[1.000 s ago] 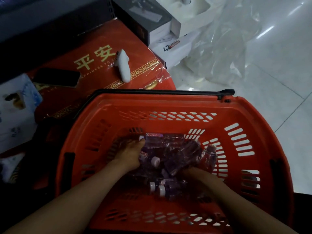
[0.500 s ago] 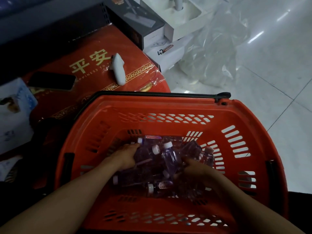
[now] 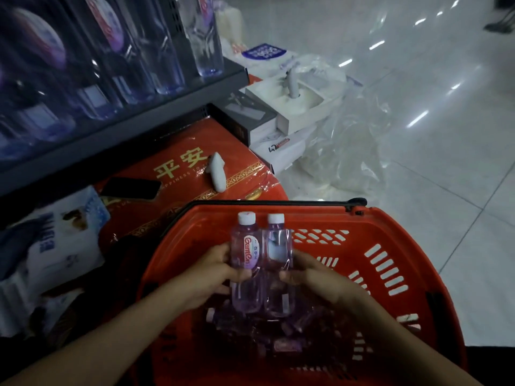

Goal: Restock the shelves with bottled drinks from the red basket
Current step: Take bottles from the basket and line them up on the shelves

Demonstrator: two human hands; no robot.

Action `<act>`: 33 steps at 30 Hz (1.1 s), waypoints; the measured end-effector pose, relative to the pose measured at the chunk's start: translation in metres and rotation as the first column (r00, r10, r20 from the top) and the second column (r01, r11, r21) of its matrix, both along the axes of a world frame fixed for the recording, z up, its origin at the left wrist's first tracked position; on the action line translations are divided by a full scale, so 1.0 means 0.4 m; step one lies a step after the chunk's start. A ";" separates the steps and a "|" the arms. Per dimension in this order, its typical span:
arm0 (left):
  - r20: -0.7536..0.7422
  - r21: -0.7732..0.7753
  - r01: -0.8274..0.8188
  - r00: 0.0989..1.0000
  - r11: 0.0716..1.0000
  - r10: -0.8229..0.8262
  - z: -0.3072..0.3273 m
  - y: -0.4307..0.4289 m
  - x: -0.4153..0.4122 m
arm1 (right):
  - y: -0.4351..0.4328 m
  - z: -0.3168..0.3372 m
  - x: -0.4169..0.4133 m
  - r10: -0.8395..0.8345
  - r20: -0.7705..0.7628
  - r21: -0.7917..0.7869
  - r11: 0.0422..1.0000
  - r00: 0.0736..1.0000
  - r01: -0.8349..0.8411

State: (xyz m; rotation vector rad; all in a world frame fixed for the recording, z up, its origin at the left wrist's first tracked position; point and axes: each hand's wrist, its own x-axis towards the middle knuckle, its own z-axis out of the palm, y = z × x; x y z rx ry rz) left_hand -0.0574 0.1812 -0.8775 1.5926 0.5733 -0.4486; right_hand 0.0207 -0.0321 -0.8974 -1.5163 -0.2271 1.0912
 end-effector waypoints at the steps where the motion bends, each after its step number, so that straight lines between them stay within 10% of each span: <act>1: 0.025 -0.013 -0.015 1.000 1.000 0.015 0.039 0.019 -0.001 | 0.015 0.022 -0.004 -0.006 0.028 0.029 1.000 1.000 0.005; 16: 0.574 0.007 -0.370 0.762 0.929 0.299 0.295 0.208 -0.048 | 0.326 0.330 -0.030 -0.262 0.370 0.370 0.922 0.891 0.118; 25: 0.904 0.117 -0.870 0.292 0.478 0.311 0.443 0.408 -0.139 | 0.710 0.477 -0.061 -0.305 0.589 0.589 0.796 0.748 -0.139; 33: 0.921 0.053 -0.962 0.150 0.266 0.359 0.460 0.534 -0.187 | 0.914 0.494 -0.084 -0.274 0.687 0.541 0.812 0.673 -0.221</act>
